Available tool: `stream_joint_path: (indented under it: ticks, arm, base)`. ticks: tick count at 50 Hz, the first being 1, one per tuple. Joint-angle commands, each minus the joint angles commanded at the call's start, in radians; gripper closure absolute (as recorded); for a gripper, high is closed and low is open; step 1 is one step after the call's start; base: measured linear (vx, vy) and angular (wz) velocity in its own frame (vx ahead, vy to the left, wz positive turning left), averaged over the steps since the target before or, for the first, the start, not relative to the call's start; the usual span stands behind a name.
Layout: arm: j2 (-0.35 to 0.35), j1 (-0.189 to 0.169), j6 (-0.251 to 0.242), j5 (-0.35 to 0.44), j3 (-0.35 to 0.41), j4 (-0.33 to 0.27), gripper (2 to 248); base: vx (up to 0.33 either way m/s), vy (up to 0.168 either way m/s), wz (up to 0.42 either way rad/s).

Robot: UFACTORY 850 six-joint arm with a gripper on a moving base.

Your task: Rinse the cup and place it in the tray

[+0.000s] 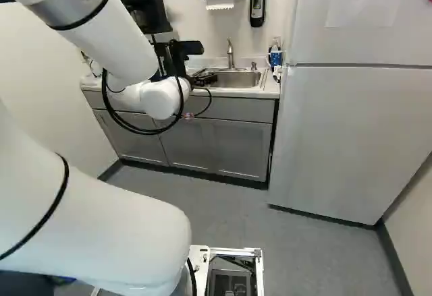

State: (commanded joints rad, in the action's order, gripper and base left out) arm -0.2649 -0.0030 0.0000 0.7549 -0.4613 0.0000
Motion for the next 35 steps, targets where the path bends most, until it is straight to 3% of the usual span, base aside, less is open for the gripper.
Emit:
stream_joint_path:
  ticks: [35]
  arm:
    - [-0.001,0.0,0.0,-0.082,-0.075,0.0,3]
  base:
    - [0.0,0.0,0.0]
